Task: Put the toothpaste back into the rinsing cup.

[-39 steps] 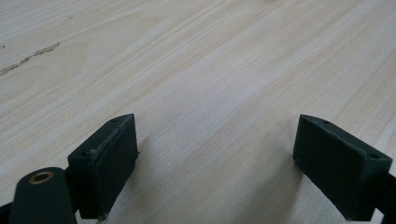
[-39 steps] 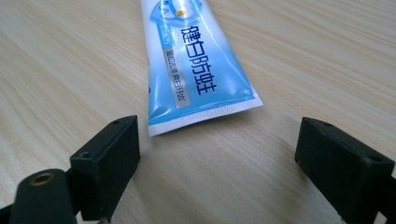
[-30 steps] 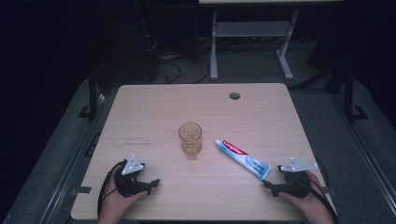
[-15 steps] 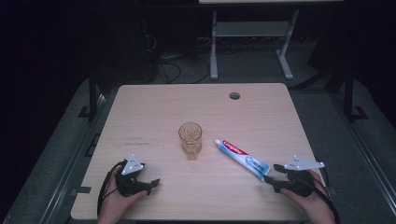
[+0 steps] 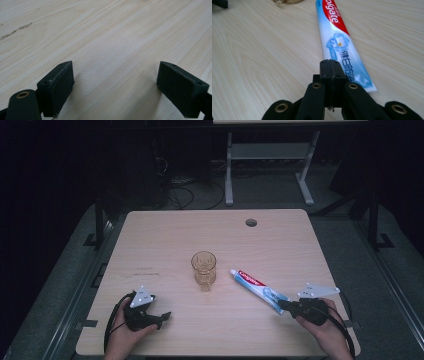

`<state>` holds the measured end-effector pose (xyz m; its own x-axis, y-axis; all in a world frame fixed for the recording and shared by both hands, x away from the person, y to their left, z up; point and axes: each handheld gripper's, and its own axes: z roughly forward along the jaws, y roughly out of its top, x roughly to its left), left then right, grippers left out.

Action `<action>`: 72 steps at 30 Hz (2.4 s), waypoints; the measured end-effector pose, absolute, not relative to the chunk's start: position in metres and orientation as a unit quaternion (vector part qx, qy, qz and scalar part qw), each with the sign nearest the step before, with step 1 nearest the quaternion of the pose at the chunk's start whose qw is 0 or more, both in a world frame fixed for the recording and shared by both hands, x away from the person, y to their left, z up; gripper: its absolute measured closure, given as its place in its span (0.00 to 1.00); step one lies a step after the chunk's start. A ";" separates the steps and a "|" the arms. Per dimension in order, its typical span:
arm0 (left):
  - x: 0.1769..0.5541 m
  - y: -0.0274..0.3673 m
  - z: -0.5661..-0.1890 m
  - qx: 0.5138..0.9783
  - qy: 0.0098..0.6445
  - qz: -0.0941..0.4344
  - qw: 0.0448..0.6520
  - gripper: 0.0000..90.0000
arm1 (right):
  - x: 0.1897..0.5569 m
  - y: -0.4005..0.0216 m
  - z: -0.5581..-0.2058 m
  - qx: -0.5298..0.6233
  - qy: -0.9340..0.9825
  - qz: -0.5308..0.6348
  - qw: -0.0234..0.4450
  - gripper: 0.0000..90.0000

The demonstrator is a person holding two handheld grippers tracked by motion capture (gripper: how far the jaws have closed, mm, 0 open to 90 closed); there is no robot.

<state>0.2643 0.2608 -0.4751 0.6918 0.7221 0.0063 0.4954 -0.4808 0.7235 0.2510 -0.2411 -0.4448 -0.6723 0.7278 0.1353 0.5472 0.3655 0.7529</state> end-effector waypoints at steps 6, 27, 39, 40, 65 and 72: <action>0.264 0.261 -0.475 0.845 0.360 0.157 0.362 0.15 | 0.258 -0.226 -0.450 0.378 0.829 0.401 0.096 1.00; 0.263 0.261 -0.475 0.845 0.360 0.157 0.363 0.15 | 0.275 -0.213 -0.467 0.378 0.846 0.367 0.088 1.00; 0.263 0.261 -0.475 0.845 0.359 0.158 0.363 0.15 | 0.288 -0.224 -0.466 0.397 0.837 0.362 0.103 1.00; 0.263 0.261 -0.475 0.846 0.359 0.157 0.362 0.15 | 0.288 -0.224 -0.466 0.397 0.837 0.362 0.103 1.00; 0.263 0.261 -0.475 0.847 0.358 0.156 0.361 0.15 | 0.335 -0.244 -0.465 0.441 0.812 0.357 0.137 1.00; 0.262 0.261 -0.475 0.847 0.358 0.156 0.361 0.15 | 0.346 -0.247 -0.467 0.451 0.806 0.355 0.143 1.00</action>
